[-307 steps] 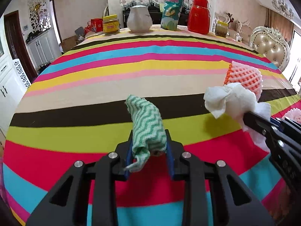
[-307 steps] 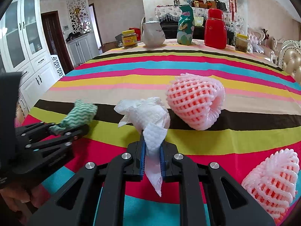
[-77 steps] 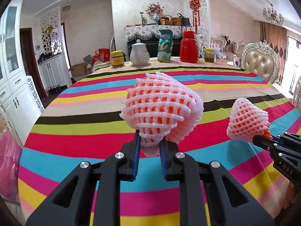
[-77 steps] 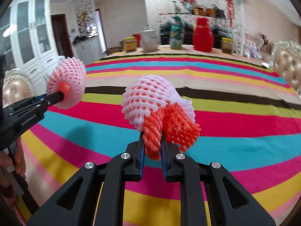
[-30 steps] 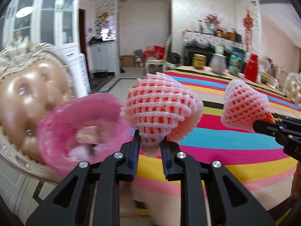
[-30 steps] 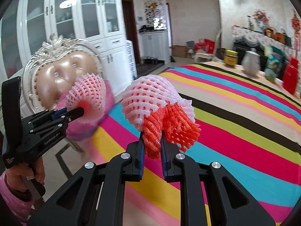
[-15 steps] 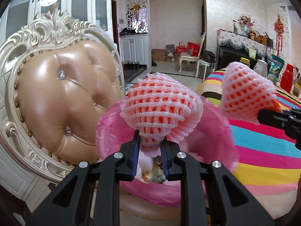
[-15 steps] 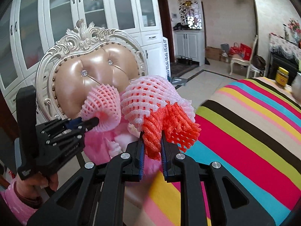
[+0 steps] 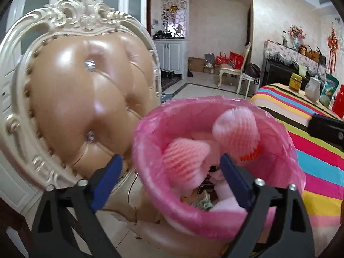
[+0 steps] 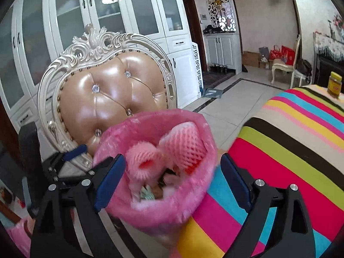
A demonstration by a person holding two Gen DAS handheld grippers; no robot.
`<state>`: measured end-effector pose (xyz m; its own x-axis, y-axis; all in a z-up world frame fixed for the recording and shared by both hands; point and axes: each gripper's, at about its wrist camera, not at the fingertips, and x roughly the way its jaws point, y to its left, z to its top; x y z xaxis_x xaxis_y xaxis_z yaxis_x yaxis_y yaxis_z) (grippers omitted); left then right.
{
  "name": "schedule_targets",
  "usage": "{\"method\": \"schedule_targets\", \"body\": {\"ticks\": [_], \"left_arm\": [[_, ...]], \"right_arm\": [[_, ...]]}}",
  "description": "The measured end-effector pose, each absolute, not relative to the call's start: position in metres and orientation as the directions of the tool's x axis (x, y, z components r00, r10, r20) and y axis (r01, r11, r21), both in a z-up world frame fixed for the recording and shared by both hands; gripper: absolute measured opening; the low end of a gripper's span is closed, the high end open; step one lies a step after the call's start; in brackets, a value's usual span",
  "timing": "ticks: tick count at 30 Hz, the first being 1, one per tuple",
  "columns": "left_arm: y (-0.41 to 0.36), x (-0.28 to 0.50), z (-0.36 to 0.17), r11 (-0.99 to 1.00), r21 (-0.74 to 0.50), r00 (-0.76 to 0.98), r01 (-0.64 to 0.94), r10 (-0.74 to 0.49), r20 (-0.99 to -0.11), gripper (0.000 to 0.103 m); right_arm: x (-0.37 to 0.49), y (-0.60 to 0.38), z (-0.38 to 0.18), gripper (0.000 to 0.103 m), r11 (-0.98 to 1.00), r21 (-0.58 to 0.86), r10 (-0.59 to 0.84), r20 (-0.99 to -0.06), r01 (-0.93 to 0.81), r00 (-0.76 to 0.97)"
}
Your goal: Collect trash
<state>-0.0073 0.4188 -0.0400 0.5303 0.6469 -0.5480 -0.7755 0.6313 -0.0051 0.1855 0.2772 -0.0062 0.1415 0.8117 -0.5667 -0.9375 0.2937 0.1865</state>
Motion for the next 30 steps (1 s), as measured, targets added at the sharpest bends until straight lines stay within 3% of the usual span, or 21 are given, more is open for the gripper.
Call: {"method": "schedule_targets", "body": {"ticks": [2, 14, 30], "left_arm": [[0.41, -0.017, -0.039, 0.626, -0.011, 0.534, -0.78, 0.657, -0.532, 0.099], [0.323, -0.04, -0.003, 0.662, -0.011, 0.6, -0.749, 0.671, -0.436, 0.098], [0.238, -0.049, 0.012, 0.677, 0.059, 0.602, -0.734, 0.688, -0.405, 0.098]], "right_arm": [[0.181, 0.262, -0.004, 0.085, 0.305, 0.152, 0.807, -0.565, -0.94, 0.17], [0.134, 0.178, 0.009, 0.086, 0.347, 0.005, 0.801, -0.522, -0.938, 0.294], [0.129, 0.12, 0.019, 0.086, 0.359, 0.01, 0.844, -0.431, -0.933, 0.32]]}}
